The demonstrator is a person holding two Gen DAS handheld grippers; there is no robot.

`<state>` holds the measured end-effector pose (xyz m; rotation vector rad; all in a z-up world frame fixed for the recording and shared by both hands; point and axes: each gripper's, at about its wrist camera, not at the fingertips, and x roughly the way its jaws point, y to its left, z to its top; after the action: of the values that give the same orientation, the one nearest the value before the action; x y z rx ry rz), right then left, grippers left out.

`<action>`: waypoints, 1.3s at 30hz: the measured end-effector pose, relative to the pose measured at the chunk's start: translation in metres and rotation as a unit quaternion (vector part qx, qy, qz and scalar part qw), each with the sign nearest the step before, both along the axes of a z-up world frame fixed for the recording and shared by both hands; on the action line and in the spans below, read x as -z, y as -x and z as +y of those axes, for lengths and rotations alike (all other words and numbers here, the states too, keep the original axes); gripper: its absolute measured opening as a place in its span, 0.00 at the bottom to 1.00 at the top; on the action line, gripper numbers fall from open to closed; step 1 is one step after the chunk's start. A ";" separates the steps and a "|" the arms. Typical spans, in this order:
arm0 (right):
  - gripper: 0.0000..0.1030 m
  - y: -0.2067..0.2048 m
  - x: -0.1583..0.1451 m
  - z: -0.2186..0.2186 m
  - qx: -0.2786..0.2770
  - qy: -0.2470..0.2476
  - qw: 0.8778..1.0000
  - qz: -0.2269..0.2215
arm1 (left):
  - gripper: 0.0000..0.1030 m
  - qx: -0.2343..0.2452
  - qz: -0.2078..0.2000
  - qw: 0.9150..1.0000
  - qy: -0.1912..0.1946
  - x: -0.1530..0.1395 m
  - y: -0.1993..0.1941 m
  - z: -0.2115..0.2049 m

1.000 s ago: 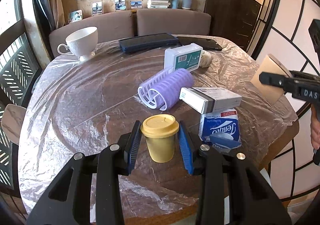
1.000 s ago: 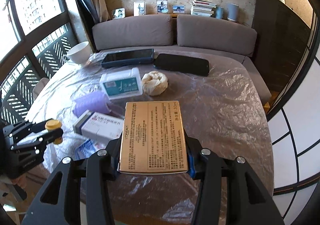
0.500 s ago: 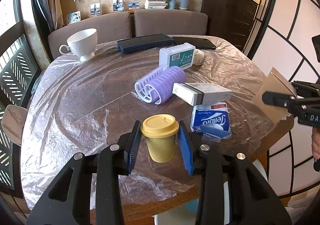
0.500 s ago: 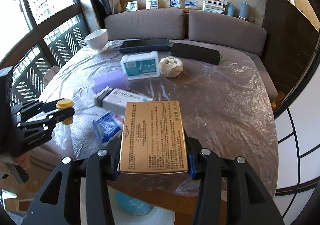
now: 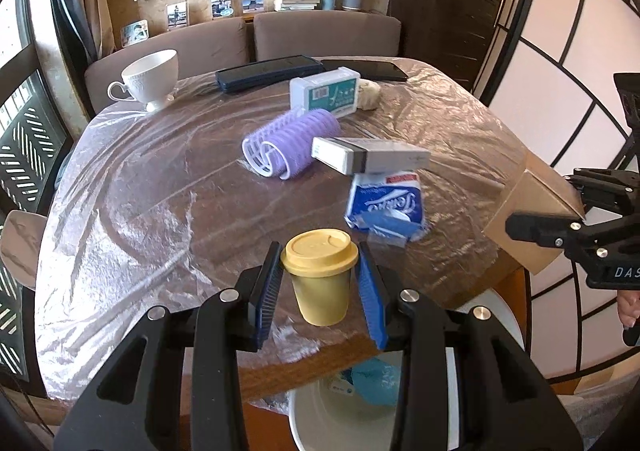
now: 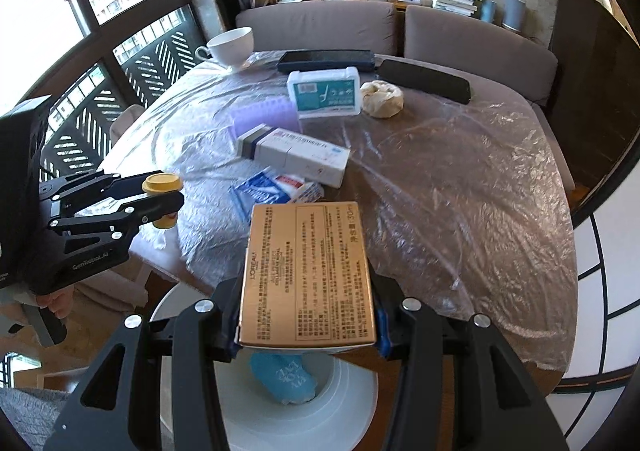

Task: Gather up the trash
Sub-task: 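Carry the yellow cup with the left tool while the right tool carries the cardboard box to the bin, then hold the yellow cup and cardboard box above the white bin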

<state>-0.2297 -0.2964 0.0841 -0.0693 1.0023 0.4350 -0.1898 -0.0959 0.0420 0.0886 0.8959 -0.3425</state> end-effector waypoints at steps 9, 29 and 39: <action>0.45 0.019 0.004 0.005 -0.022 0.003 1.000 0.010 | 0.38 0.017 0.010 1.000 -0.005 0.002 0.018 -0.007; 0.45 0.050 0.031 0.011 -0.073 0.012 0.996 0.048 | 0.38 0.057 0.038 0.998 -0.017 0.016 0.054 -0.024; 0.45 0.059 0.047 0.014 -0.088 0.017 0.993 0.074 | 0.38 0.069 0.050 0.996 -0.029 0.027 0.066 -0.029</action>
<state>-0.2882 -0.2826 0.0367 -0.1590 1.1544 0.5907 -0.2554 -0.1251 0.0152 0.1888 1.0010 -0.4526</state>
